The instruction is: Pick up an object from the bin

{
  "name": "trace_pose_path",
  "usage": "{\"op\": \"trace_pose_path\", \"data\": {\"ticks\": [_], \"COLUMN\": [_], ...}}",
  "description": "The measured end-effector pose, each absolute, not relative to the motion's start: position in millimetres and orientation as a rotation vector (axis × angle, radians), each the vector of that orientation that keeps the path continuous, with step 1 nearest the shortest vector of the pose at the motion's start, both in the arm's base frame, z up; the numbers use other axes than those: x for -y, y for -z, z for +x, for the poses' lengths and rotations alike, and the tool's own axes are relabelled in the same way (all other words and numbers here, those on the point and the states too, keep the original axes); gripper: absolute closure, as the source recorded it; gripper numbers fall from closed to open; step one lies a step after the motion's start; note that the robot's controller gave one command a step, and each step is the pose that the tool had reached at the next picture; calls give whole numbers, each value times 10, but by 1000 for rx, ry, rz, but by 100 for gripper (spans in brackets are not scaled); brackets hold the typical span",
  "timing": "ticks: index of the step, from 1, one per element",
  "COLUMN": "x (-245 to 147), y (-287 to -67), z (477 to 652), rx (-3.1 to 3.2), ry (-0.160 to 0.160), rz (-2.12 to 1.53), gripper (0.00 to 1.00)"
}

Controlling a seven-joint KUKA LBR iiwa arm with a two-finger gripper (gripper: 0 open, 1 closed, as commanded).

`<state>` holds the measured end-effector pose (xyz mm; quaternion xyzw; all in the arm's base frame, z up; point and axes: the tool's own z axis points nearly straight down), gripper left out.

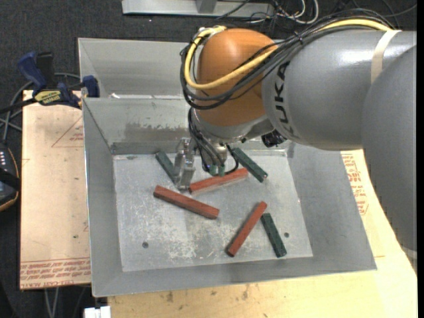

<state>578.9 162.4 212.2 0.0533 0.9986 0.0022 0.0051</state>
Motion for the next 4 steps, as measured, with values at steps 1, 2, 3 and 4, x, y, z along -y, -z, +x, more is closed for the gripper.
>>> {"op": "trace_pose_path", "data": {"ticks": [1,2,3,4], "x": [-1618,-1202,-261,-298], "y": [-2069,-1255,-686,-711], "z": [5774,5902,6507,6512], "rx": [-3135,-3126,-3138,-3137], "ry": [-3,4,2,-2], "rz": [168,365,-24,-29], "gripper": [0,0,0,100]}}
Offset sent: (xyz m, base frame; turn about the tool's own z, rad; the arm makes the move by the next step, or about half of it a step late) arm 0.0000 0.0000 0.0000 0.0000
